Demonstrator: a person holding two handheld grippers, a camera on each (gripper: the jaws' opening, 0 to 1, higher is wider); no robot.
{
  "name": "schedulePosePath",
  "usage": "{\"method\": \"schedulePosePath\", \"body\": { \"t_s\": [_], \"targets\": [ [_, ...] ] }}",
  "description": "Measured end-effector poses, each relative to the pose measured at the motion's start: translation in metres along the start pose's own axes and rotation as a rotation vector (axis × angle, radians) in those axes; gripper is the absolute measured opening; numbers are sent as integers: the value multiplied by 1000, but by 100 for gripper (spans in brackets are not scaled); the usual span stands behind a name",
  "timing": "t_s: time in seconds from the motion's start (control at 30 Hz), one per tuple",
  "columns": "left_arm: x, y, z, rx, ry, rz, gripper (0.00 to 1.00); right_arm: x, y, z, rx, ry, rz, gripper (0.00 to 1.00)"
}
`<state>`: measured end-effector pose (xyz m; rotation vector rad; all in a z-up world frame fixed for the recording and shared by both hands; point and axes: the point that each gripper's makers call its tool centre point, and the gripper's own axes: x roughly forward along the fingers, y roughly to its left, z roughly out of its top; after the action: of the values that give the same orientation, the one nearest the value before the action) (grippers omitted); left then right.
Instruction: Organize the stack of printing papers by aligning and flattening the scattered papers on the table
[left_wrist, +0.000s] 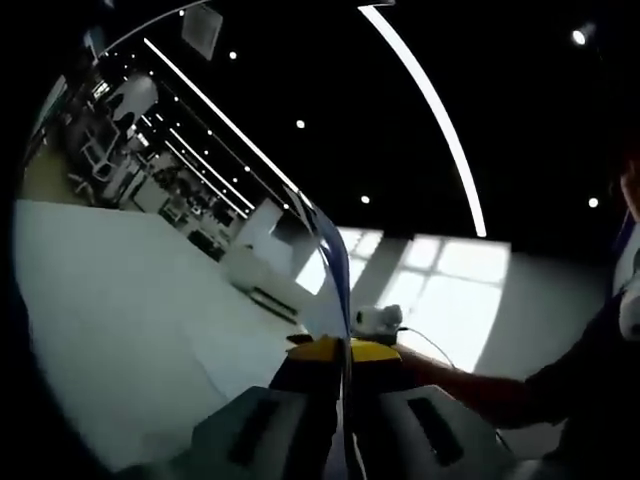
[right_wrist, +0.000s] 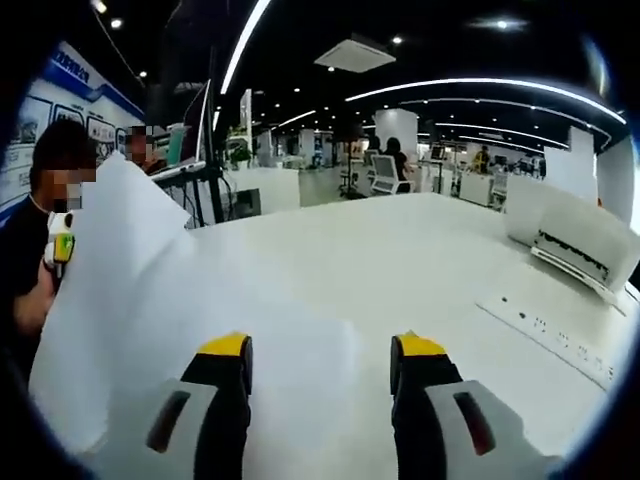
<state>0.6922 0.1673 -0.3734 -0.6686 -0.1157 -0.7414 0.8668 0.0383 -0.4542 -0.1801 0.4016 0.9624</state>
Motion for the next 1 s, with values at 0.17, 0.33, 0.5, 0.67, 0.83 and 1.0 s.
{"method": "schedulePosePath", "body": {
  "t_s": [0.17,0.33,0.5,0.67,0.83,1.0],
  "targets": [
    [1,4,2,-4,-1,-2,6,11,-3,-2,22,-11,7,51],
    [1,7,2,-6,-2,-4,6,13,0,-6,26,-12,8,51],
    [2,9,4,-11,-2,-7,6,21,-6,-6,31,-10,6,50],
    [3,14,5,-10,0,-8,6,25,-7,-8,39,-11,2,50],
    [3,17,7,-12,-3,-8,6,33,-12,-13,54,-14,1,50],
    [3,18,7,-11,-4,-9,6,35,-14,-15,50,-15,-9,50]
  ]
}}
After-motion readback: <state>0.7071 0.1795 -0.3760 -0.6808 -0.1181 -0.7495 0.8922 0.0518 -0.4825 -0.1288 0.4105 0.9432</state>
